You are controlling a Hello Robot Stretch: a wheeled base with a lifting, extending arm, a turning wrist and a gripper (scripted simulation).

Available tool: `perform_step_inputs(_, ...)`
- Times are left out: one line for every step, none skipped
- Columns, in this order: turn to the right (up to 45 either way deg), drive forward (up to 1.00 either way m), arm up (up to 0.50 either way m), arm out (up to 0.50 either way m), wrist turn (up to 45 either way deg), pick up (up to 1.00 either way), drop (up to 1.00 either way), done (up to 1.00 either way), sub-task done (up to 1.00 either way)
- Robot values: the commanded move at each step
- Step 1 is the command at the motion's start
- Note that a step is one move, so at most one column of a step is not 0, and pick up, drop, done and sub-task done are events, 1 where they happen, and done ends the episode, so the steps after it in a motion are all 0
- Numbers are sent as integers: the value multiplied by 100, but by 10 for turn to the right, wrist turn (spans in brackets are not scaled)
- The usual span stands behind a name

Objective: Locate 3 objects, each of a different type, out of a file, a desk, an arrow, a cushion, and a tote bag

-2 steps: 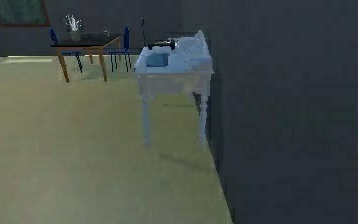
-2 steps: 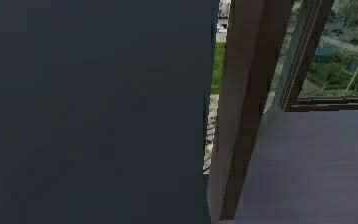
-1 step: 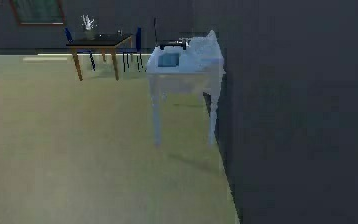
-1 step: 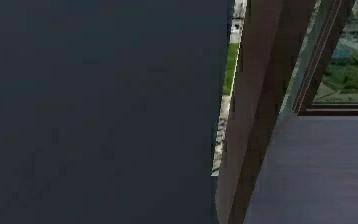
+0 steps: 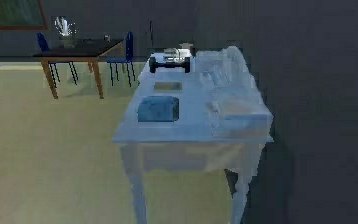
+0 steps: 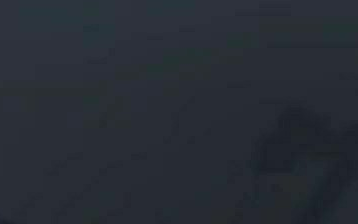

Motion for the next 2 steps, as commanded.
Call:
perform_step_inputs(0, 0, 0, 0, 0, 0, 0, 0, 100)
perform_step_inputs(-450, 0, 0, 0, 0, 0, 0, 0, 0)
